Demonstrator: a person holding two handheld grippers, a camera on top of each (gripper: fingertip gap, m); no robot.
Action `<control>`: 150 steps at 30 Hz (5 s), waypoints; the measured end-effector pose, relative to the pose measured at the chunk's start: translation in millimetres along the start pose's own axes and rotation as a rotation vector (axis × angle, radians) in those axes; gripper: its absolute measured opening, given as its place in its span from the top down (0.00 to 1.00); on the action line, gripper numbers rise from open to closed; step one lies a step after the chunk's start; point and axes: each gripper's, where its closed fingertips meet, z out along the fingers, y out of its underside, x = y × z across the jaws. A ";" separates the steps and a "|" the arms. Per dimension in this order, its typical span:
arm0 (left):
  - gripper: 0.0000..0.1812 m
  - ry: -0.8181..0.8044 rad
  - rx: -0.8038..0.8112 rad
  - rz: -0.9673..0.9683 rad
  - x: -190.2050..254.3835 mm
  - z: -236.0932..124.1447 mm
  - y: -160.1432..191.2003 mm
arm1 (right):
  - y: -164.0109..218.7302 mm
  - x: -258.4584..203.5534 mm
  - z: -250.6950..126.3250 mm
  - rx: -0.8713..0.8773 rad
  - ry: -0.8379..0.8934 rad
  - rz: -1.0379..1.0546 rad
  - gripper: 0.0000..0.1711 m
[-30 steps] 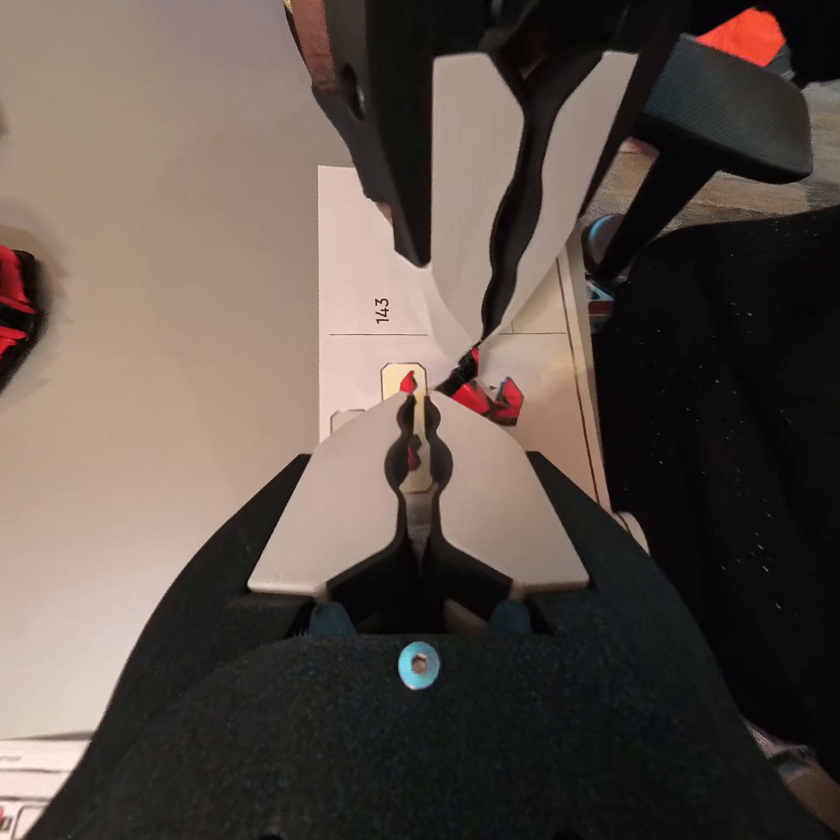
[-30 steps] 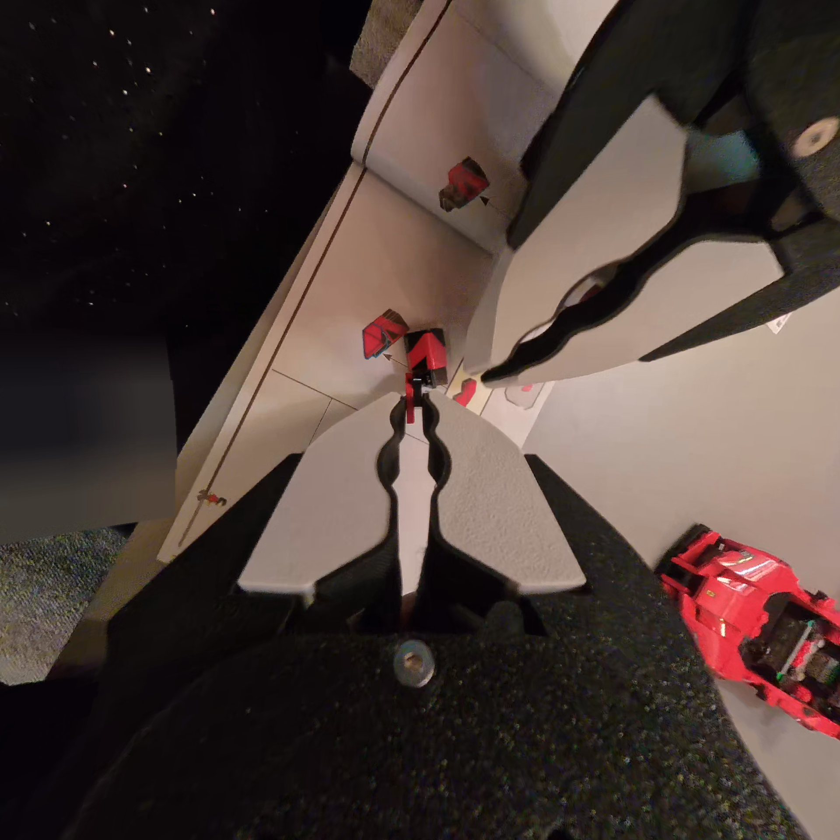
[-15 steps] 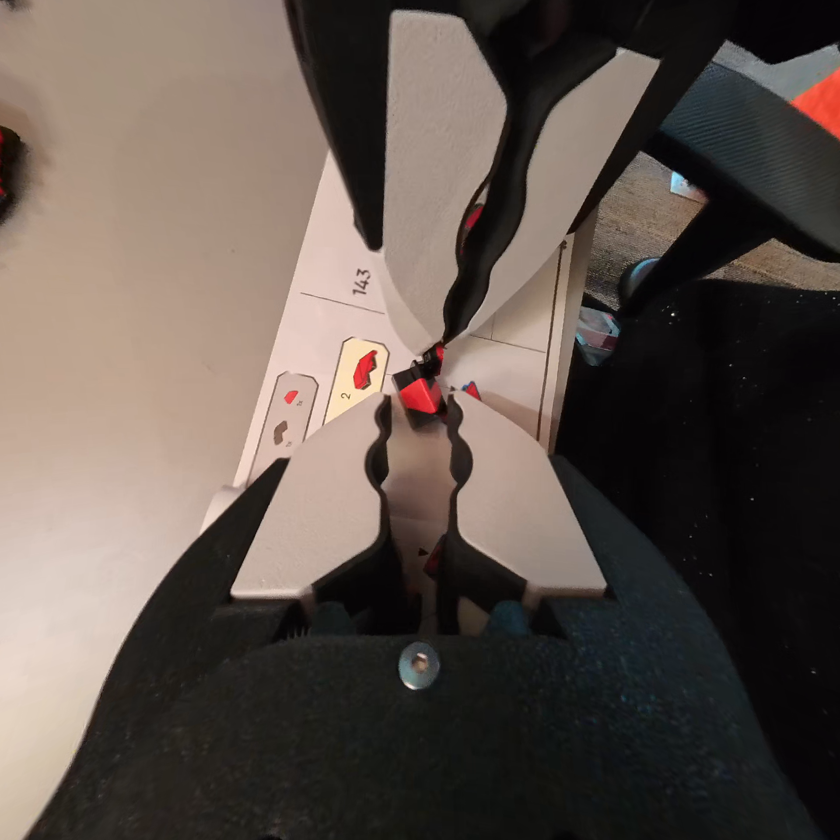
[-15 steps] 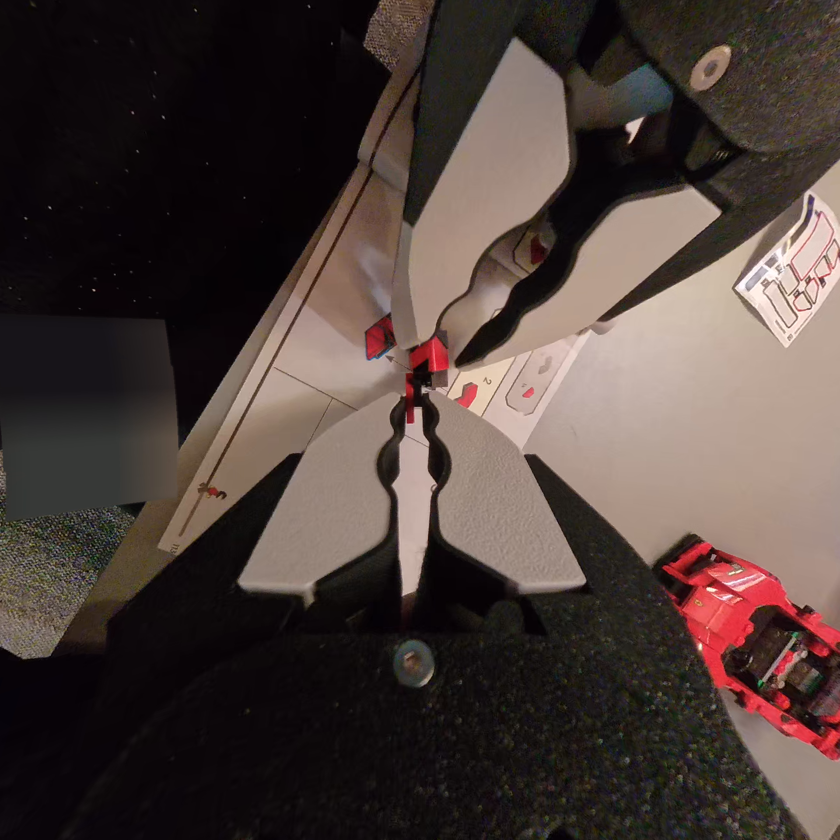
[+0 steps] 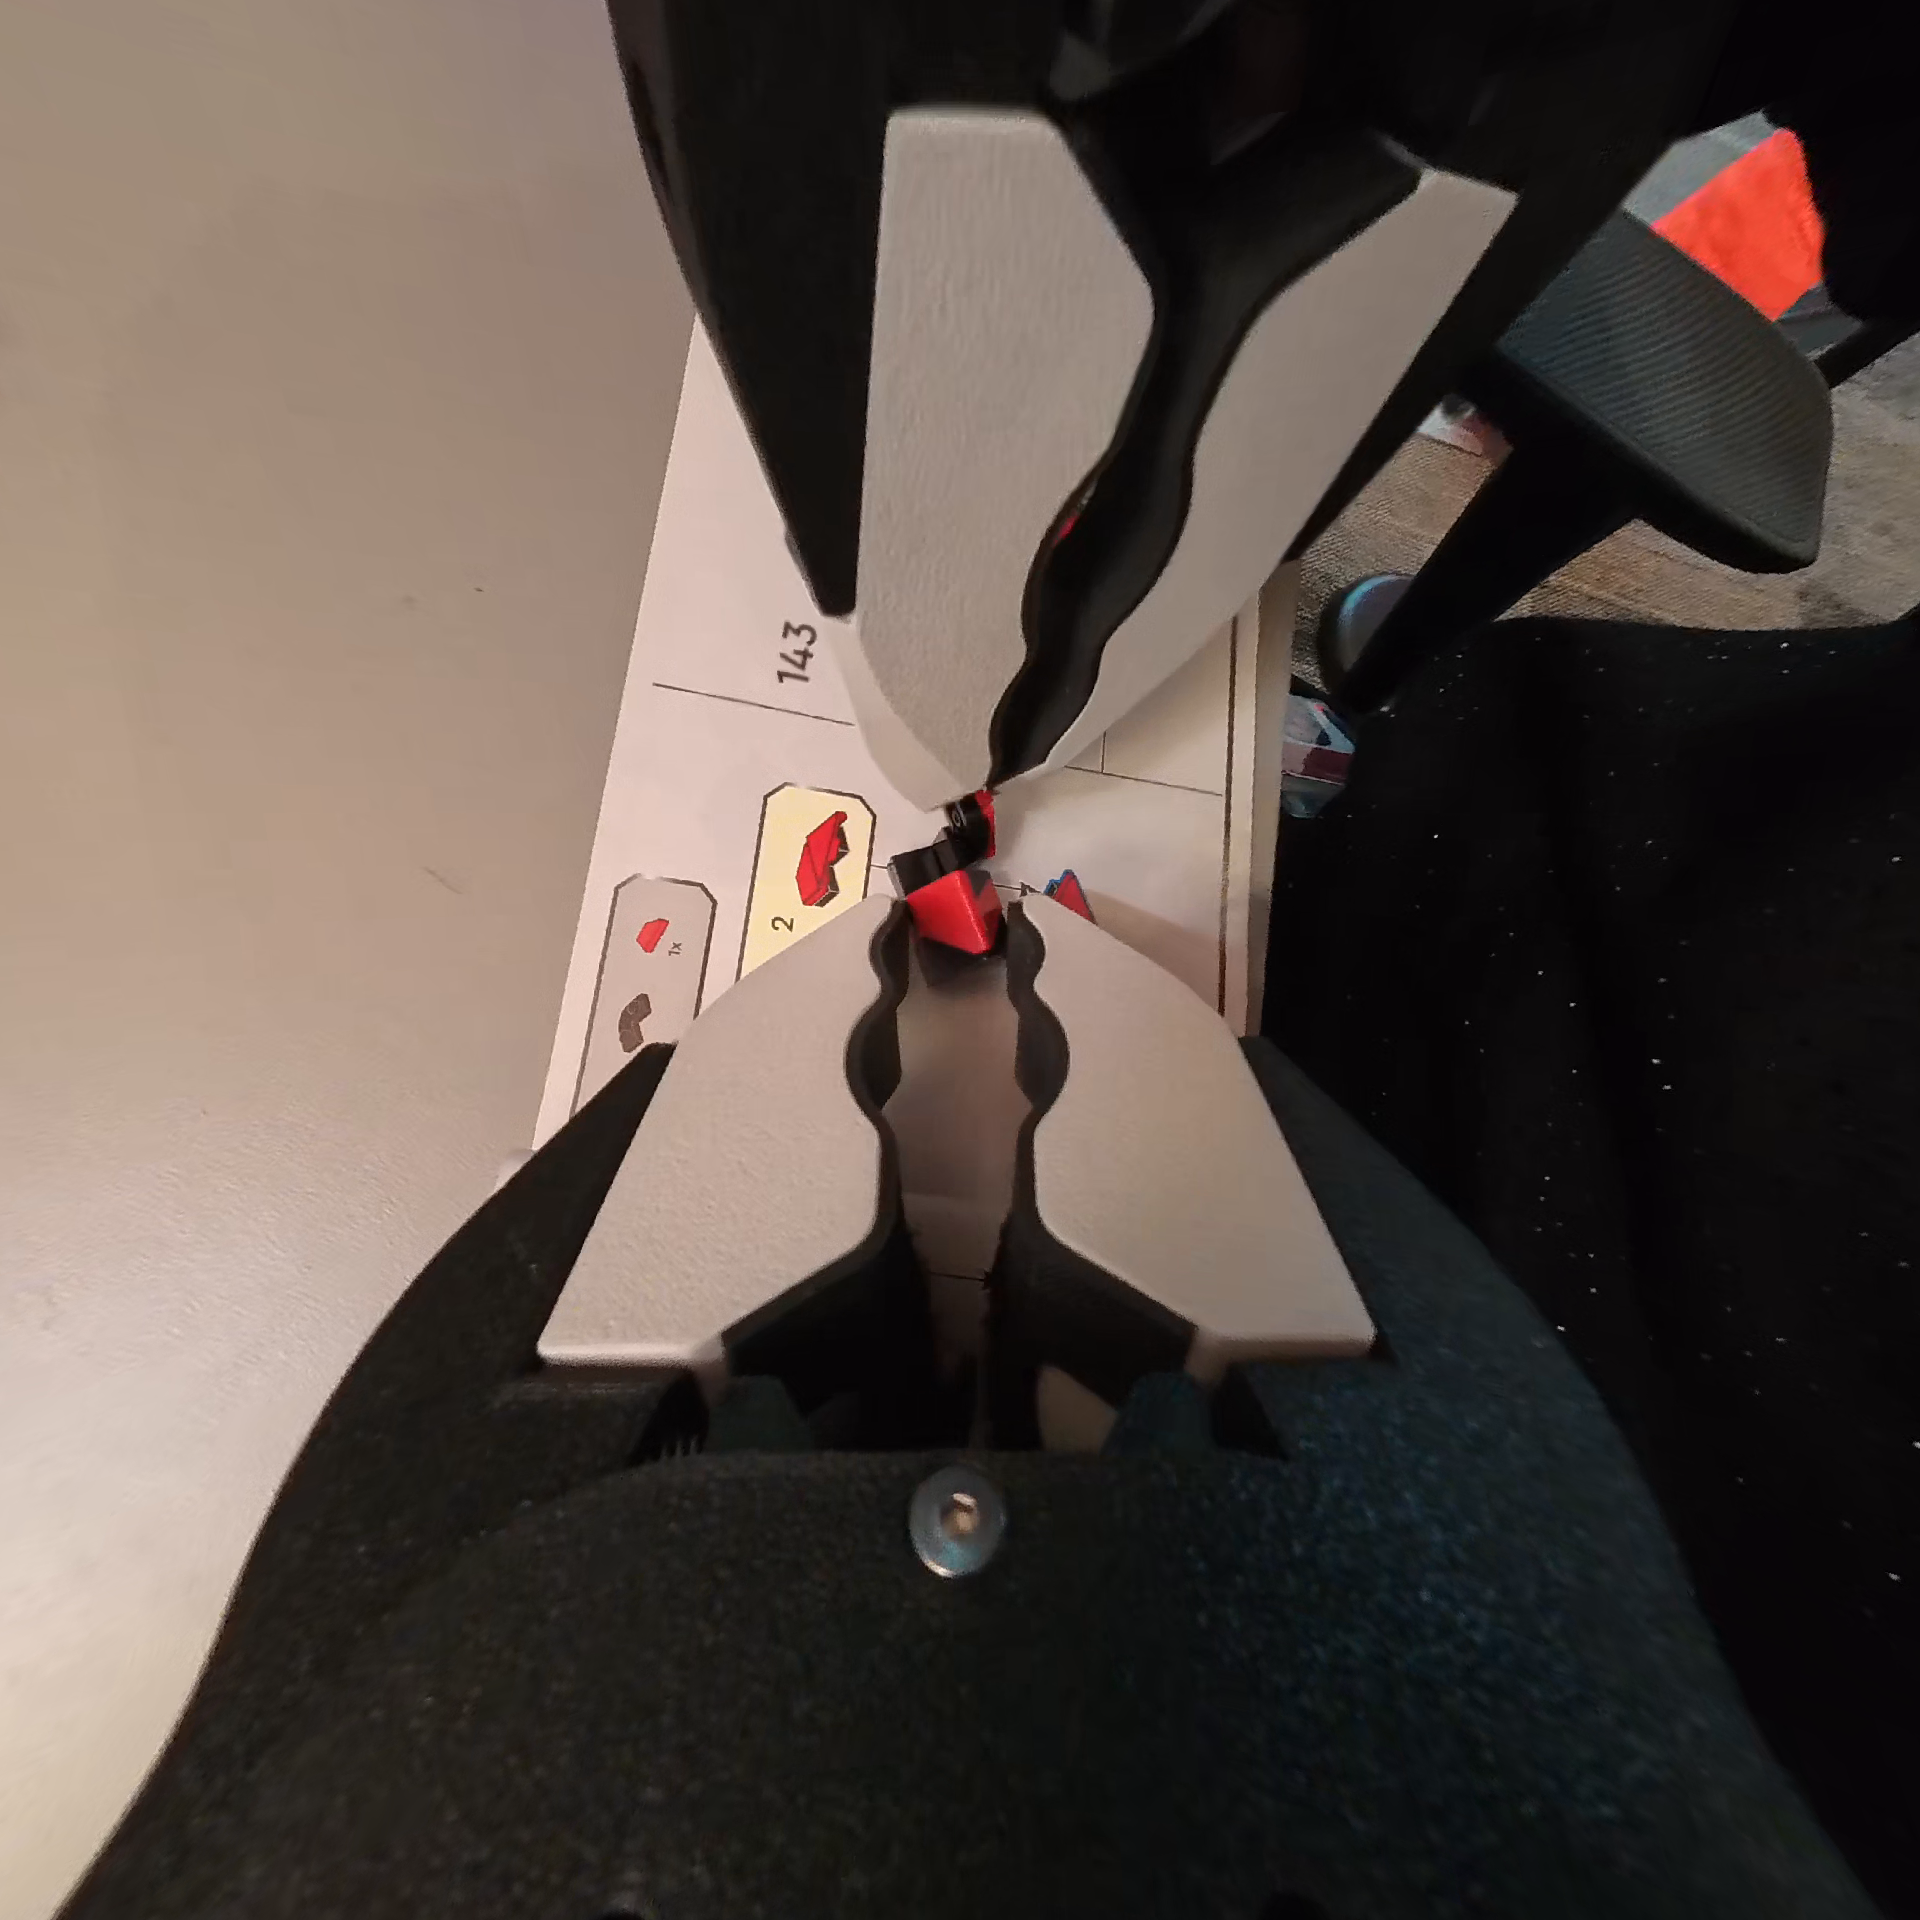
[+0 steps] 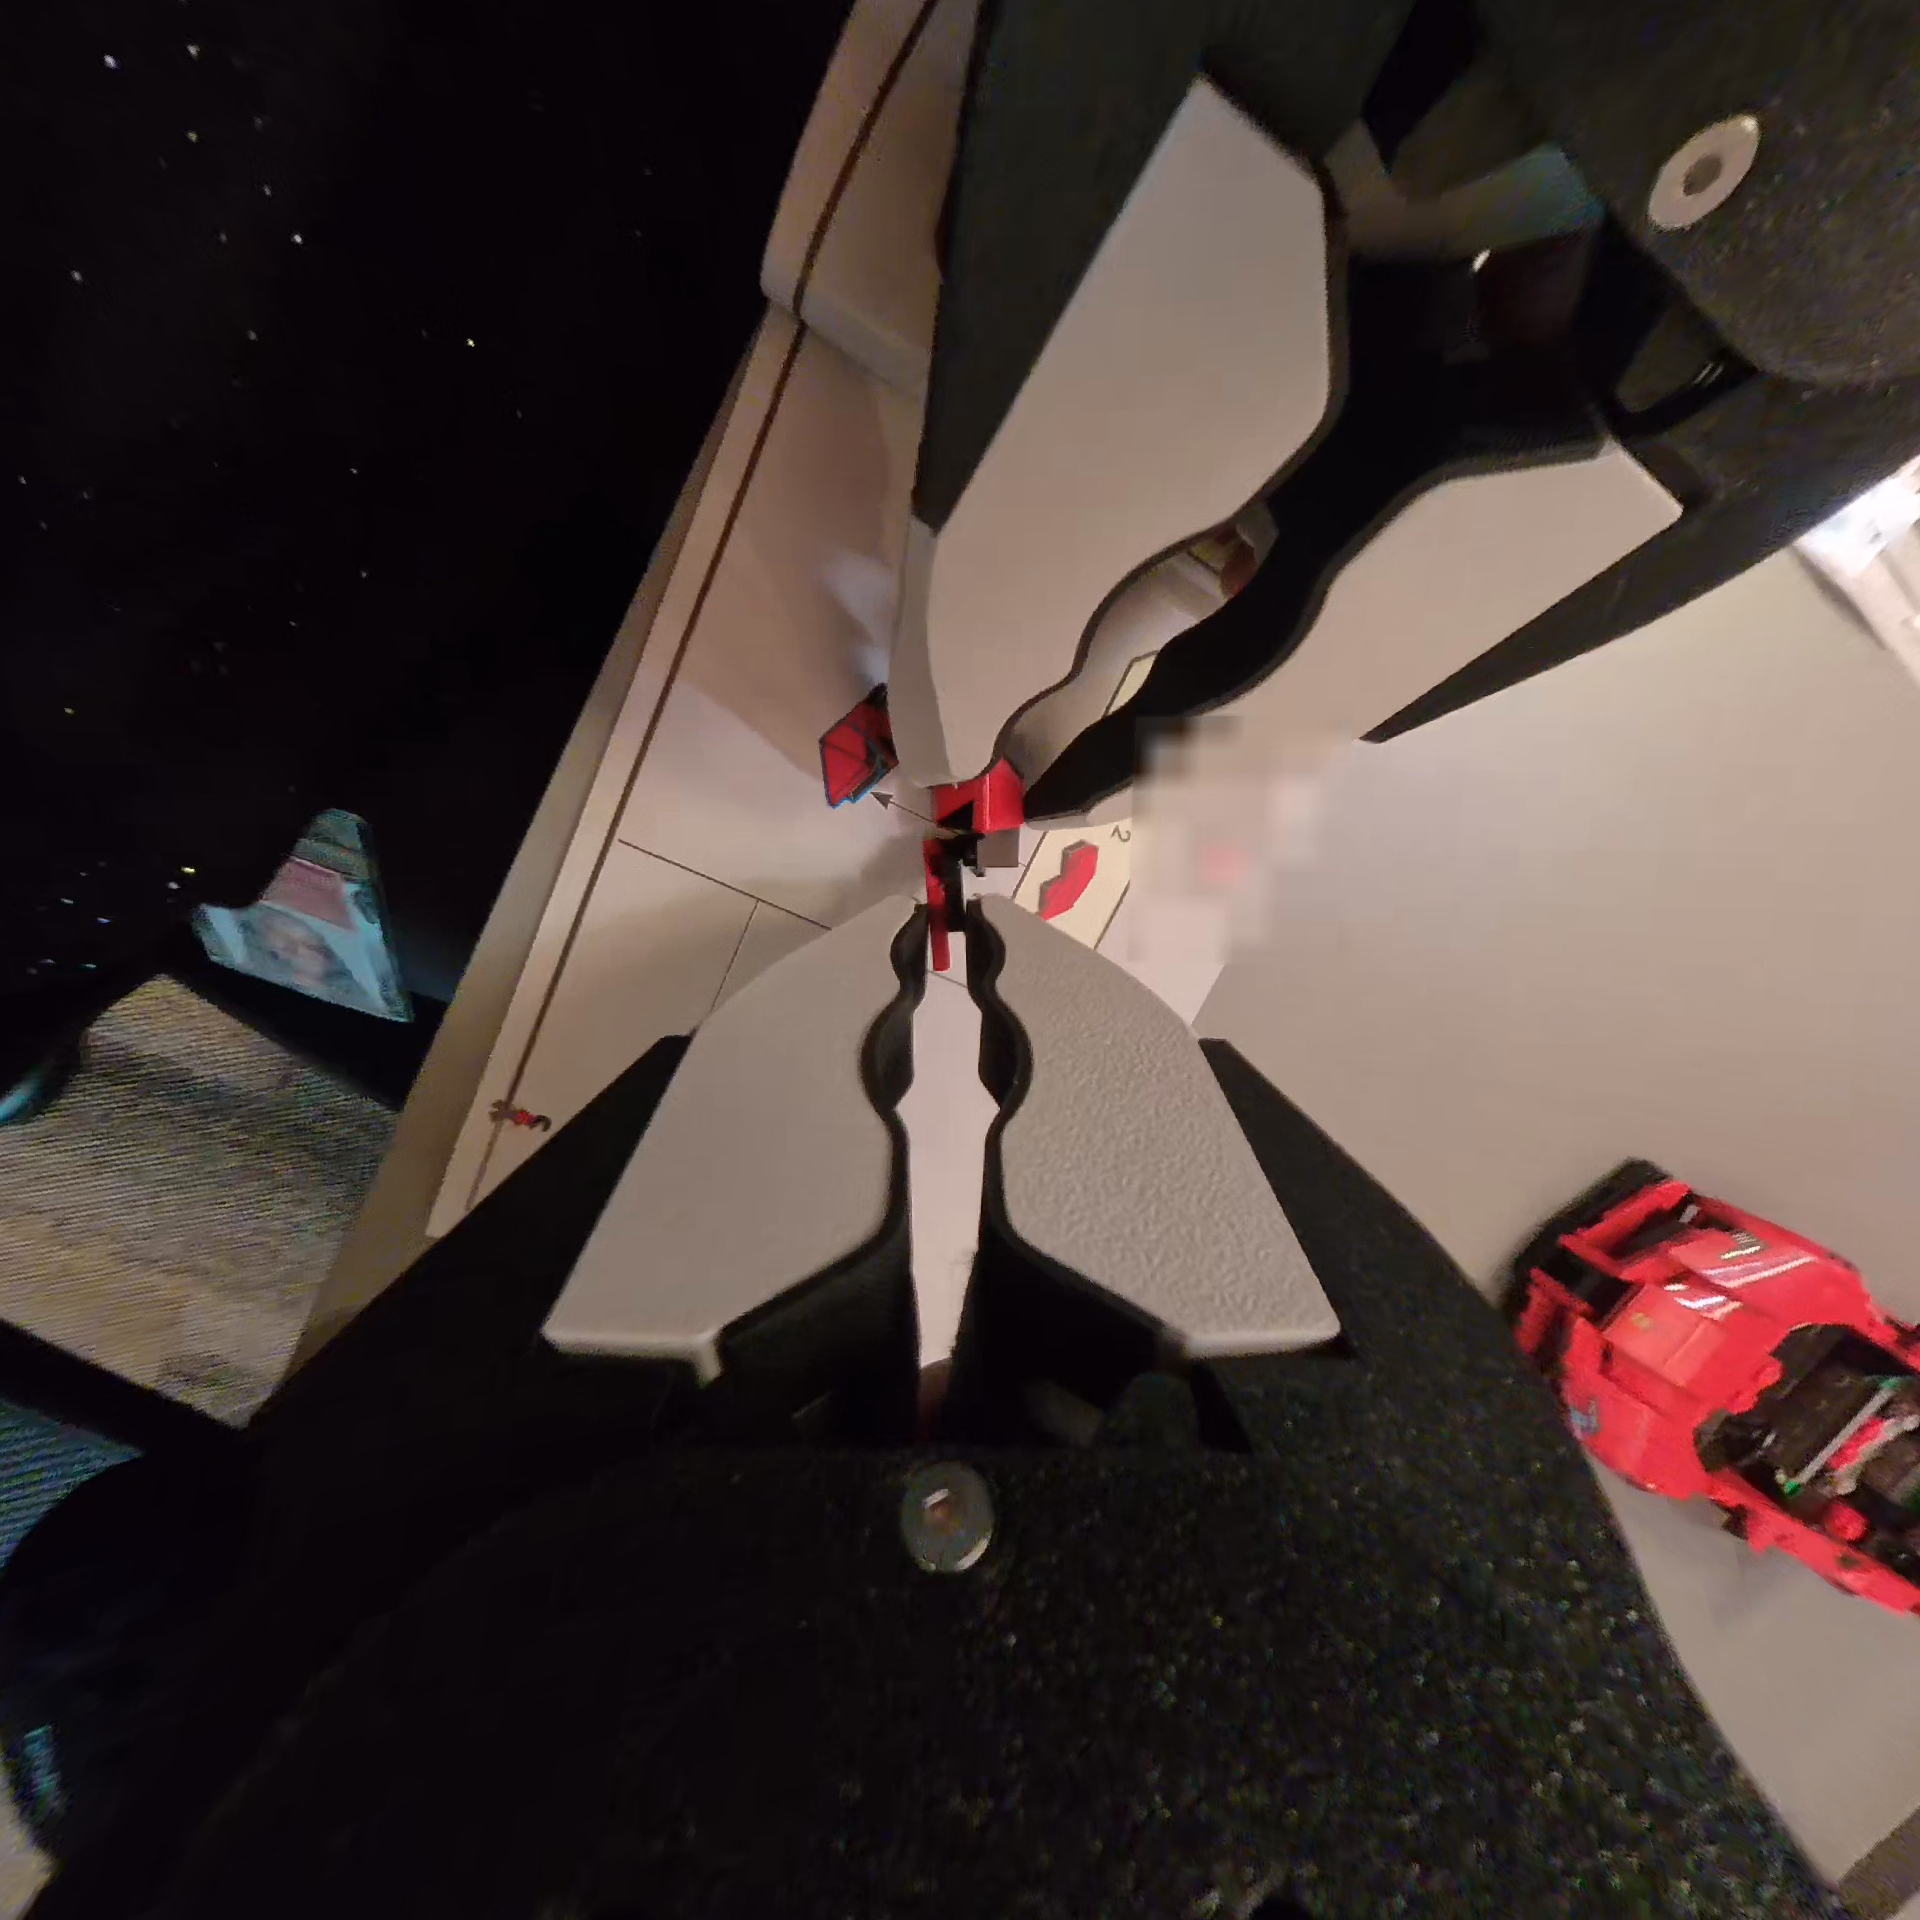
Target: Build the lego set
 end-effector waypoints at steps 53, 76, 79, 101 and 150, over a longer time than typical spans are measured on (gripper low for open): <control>0.90 0.097 -0.007 0.031 0.0 3.1 -1.8 | -7.4 0.4 7.6 0.000 -0.072 0.025 0.95; 0.90 0.118 0.012 0.034 0.4 2.7 -1.5 | -9.3 -0.9 6.9 0.183 -0.067 0.108 0.95; 0.90 0.109 0.015 0.037 0.4 2.9 -1.6 | -9.2 -0.6 6.9 0.173 -0.077 0.185 0.95; 0.90 0.121 0.033 0.022 0.3 3.1 -1.6 | -7.4 3.3 11.0 0.145 0.131 0.136 0.90; 0.77 0.006 0.125 0.076 -8.8 -31.1 -8.8 | 19.2 21.0 -7.5 0.213 0.092 0.541 0.90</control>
